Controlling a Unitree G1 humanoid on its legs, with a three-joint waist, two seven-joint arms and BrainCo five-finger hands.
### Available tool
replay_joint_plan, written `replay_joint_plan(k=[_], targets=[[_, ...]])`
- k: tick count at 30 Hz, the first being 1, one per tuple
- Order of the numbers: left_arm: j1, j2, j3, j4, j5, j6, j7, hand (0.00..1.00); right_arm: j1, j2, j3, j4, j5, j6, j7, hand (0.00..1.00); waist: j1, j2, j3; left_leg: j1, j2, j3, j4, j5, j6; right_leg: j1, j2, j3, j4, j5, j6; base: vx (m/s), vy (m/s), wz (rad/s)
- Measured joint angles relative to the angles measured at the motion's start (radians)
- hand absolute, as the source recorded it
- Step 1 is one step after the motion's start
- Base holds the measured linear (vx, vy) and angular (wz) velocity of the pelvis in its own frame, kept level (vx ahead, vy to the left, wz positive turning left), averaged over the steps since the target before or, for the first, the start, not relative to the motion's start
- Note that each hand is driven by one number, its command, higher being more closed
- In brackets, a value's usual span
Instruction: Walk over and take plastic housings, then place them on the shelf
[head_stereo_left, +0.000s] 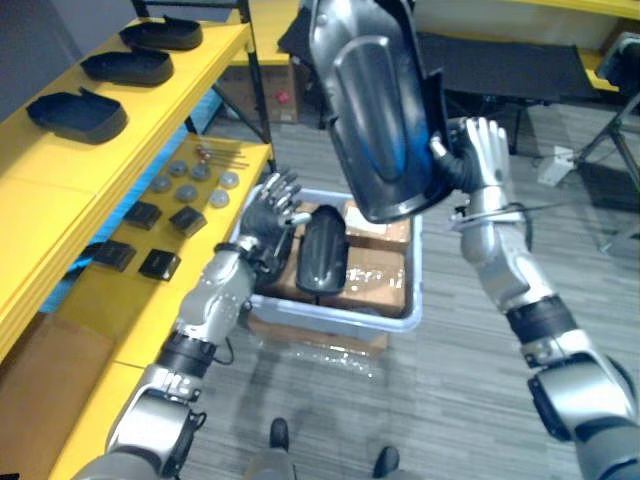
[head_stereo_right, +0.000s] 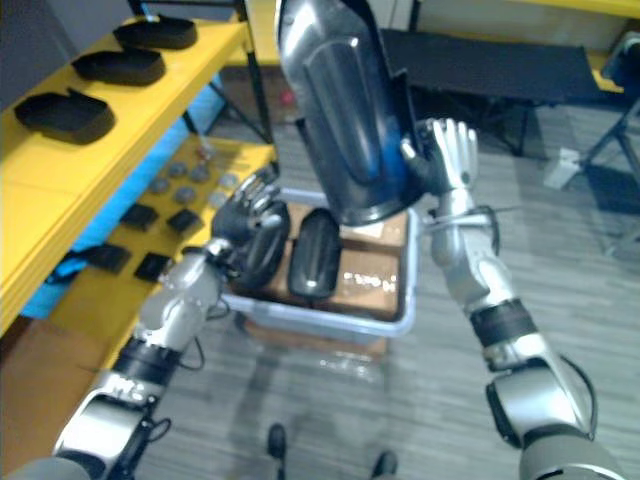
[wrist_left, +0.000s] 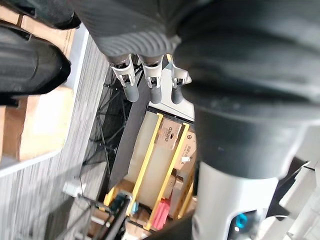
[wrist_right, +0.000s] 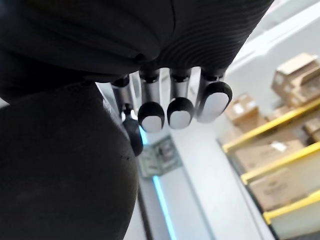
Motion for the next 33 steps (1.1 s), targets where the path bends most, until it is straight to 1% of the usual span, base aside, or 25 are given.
replay_joint_plan(k=[3,7,11,12,16,20,23,25,26,27,29,31,32,33], targets=[[0.003,-0.005,-0.028,-0.001,-0.005,0.007,0.001,0.0,0.001,0.021,0.014,0.022,-0.026,-0.008,0.003,1.0,-0.001,-0.003,-0.002,0.005,-0.001,-0.005,-0.013,0.012,0.001,0.001,0.001,0.0,-0.002,0.005,0.002,-0.08,0.005,0.02],[0.003,-0.004,-0.042,-0.006,-0.001,0.006,0.019,0.0,0.004,0.024,0.054,0.024,-0.033,-0.018,0.009,1.0,0.0,-0.004,-0.003,0.005,-0.003,-0.008,-0.013,0.018,0.002,0.004,0.0,-0.001,-0.01,0.018,0.004,-0.03,0.009,0.01],[0.005,-0.026,-0.064,-0.007,0.019,0.018,0.062,0.0,0.011,0.041,0.077,0.062,-0.042,-0.044,0.015,1.0,0.0,-0.008,-0.005,0.004,-0.007,-0.011,-0.013,0.02,0.004,0.006,-0.003,-0.003,-0.015,0.024,0.007,0.0,0.0,0.0],[0.005,-0.037,-0.065,-0.007,0.022,0.018,0.066,0.0,0.018,0.042,0.085,0.068,-0.043,-0.048,0.015,1.0,0.001,-0.009,-0.005,0.003,-0.01,-0.012,-0.013,0.021,0.004,0.007,-0.004,-0.004,-0.017,0.025,0.009,0.0,0.0,0.0],[0.008,-0.041,-0.101,0.0,0.056,0.017,0.064,0.0,0.043,0.063,0.111,0.074,-0.054,-0.062,0.022,1.0,0.0,-0.019,-0.012,-0.001,-0.013,-0.013,-0.014,0.022,0.005,0.008,-0.005,-0.004,-0.028,0.032,0.011,0.0,0.0,0.0],[0.047,-0.065,-0.102,0.035,0.061,0.012,0.063,0.0,0.058,0.083,0.149,0.106,-0.073,-0.074,0.023,1.0,-0.001,-0.033,-0.024,0.0,-0.013,-0.016,-0.013,0.022,0.005,0.008,-0.006,-0.003,-0.028,0.032,0.011,0.0,0.0,0.0],[0.068,-0.071,-0.104,0.046,0.086,0.006,0.063,0.0,0.078,0.092,0.151,0.106,-0.076,-0.078,0.023,1.0,0.0,-0.036,-0.027,0.0,-0.014,-0.017,-0.014,0.022,0.004,0.009,-0.006,-0.003,-0.028,0.032,0.011,0.0,0.0,0.0],[0.088,-0.071,-0.109,0.046,0.086,-0.01,0.065,0.0,0.099,0.096,0.152,0.106,-0.092,-0.083,0.023,1.0,0.0,-0.036,-0.028,0.0,-0.014,-0.018,-0.014,0.022,0.004,0.009,-0.006,-0.003,-0.027,0.032,0.011,0.0,0.0,0.0],[0.104,-0.071,-0.121,0.046,0.086,-0.015,0.067,0.0,0.119,0.097,0.152,0.106,-0.094,-0.094,0.022,1.0,0.001,-0.036,-0.028,0.0,-0.014,-0.018,-0.014,0.022,0.005,0.009,-0.007,-0.003,-0.026,0.032,0.011,0.0,0.0,0.0],[0.112,-0.072,-0.125,0.046,0.085,-0.015,0.067,1.0,0.128,0.097,0.152,0.106,-0.095,-0.1,0.021,1.0,0.001,-0.036,-0.028,0.001,-0.014,-0.018,-0.014,0.022,0.005,0.009,-0.007,-0.003,-0.026,0.032,0.011,0.0,0.0,0.0],[0.149,-0.077,-0.134,0.046,0.077,-0.017,0.073,1.0,0.161,0.097,0.155,0.106,-0.112,-0.12,0.005,1.0,0.0,-0.037,-0.028,0.001,-0.014,-0.018,-0.014,0.022,0.005,0.009,-0.007,-0.003,-0.026,0.032,0.011,0.0,0.0,0.0],[0.171,-0.084,-0.136,0.046,0.074,-0.021,0.084,1.0,0.178,0.097,0.169,0.106,-0.112,-0.125,-0.011,1.0,0.0,-0.037,-0.028,0.002,-0.014,-0.018,-0.014,0.023,0.005,0.009,-0.007,-0.003,-0.026,0.032,0.011,0.0,0.0,0.0],[0.178,-0.086,-0.136,0.046,0.074,-0.026,0.089,1.0,0.183,0.097,0.174,0.106,-0.112,-0.125,-0.02,1.0,0.0,-0.037,-0.028,0.002,-0.014,-0.018,-0.014,0.023,0.005,0.009,-0.007,-0.003,-0.026,0.032,0.011,0.0,0.0,0.0],[0.193,-0.093,-0.137,0.046,0.074,-0.046,0.092,1.0,0.194,0.098,0.177,0.106,-0.112,-0.129,-0.032,1.0,0.0,-0.038,-0.029,0.002,-0.014,-0.018,-0.014,0.023,0.005,0.009,-0.007,-0.002,-0.026,0.032,0.011,0.0,0.0,0.0]])
